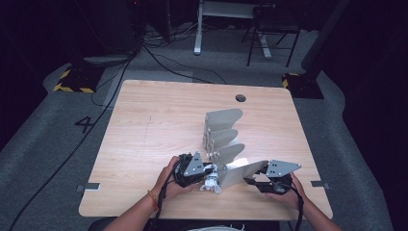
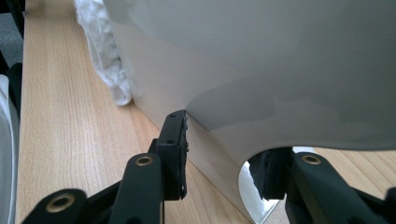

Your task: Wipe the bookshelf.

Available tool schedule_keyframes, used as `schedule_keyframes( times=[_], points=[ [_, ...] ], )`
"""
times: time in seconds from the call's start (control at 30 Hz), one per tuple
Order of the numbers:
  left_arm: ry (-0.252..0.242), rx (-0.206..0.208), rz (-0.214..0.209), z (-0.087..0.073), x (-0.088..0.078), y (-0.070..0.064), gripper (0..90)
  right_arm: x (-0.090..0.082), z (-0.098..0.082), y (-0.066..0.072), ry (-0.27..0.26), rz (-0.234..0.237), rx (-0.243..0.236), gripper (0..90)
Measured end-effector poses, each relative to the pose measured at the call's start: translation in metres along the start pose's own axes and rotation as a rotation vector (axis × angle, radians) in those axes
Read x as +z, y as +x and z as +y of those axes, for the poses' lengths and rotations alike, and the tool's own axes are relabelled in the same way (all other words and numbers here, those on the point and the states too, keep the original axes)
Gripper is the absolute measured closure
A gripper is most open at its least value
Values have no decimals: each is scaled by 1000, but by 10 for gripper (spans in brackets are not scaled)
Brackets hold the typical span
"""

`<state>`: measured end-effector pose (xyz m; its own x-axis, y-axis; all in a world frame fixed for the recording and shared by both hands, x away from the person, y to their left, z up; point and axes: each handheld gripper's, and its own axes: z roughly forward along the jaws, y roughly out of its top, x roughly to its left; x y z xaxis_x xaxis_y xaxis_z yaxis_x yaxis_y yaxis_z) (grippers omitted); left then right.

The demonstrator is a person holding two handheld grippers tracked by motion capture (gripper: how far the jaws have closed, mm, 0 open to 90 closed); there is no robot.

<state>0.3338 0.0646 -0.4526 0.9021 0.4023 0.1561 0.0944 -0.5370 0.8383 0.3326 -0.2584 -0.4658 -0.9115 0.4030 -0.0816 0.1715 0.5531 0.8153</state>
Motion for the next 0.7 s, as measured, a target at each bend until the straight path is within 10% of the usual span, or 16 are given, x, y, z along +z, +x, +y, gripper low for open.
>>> schedule_keyframes(
  times=[0.4,0.7],
  points=[
    [-264,26,-3,41,-42,-15,797,3,1,2,11,-10,8,621],
    [-235,60,-58,38,-41,-25,796,3,0,2,13,-11,12,620]
  ],
)
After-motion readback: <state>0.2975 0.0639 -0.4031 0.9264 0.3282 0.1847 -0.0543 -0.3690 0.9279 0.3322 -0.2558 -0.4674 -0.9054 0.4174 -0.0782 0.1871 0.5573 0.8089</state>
